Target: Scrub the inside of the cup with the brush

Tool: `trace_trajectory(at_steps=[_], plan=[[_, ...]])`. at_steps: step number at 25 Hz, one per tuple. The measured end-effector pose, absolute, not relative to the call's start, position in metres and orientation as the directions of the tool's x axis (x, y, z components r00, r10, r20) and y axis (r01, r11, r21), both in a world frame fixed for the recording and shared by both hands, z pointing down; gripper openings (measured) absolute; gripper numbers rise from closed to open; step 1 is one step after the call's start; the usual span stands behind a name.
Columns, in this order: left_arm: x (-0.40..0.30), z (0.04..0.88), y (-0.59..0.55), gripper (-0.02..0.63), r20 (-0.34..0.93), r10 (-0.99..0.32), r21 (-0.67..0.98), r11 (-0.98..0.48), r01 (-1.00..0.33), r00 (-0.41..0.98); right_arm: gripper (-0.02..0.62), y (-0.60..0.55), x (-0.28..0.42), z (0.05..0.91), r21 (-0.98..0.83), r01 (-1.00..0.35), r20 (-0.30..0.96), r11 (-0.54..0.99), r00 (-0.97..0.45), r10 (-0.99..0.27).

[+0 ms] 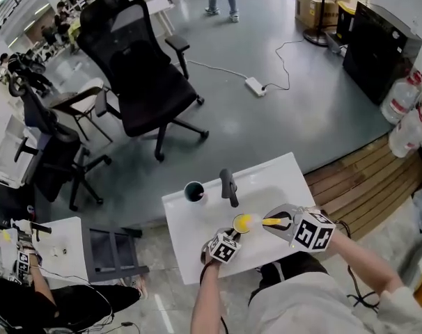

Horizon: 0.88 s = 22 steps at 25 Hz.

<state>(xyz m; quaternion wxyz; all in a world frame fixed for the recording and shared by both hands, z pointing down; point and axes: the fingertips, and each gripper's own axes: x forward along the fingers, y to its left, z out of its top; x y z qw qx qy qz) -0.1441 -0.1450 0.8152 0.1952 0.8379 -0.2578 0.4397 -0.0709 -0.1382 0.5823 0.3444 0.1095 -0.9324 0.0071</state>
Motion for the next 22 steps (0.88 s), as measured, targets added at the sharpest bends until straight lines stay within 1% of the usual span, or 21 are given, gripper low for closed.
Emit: trace_trajectory(at_steps=[3,8,11,15,18,20,22], plan=[[-0.142,0.804,-0.139,0.054,0.839,-0.235,0.093,-0.826,-0.555,0.491,0.037,-0.13,-0.085,0.59,0.115,-0.059,0.697,0.992,-0.707,-0.123],[-0.137,0.794,-0.127,0.054,0.879,-0.212,0.0,-0.897,-0.443,0.427,0.038,-0.107,-0.1,0.619,0.152,0.152,0.785,0.977,-0.619,-0.026],[-0.131,0.788,-0.122,0.054,0.884,-0.248,-0.069,-0.908,-0.414,0.396,0.038,-0.088,-0.103,0.644,0.199,0.288,0.831,0.937,-0.556,-0.005],[-0.128,0.789,-0.12,0.054,0.902,-0.278,-0.17,-0.932,-0.321,0.329,0.038,-0.073,-0.108,0.657,0.237,0.436,0.864,0.868,-0.504,0.017],[-0.124,0.791,-0.114,0.055,0.912,-0.275,-0.201,-0.946,-0.255,0.304,0.038,-0.059,-0.099,0.67,0.266,0.602,0.898,0.753,-0.439,0.033],[-0.123,0.793,-0.108,0.054,0.92,-0.266,-0.213,-0.956,-0.202,0.288,0.038,-0.052,-0.089,0.679,0.304,0.713,0.917,0.632,-0.399,0.01],[-0.125,0.796,-0.105,0.054,0.927,-0.257,-0.22,-0.963,-0.158,0.274,0.04,-0.046,-0.083,0.684,0.335,0.798,0.923,0.502,-0.385,-0.005]])
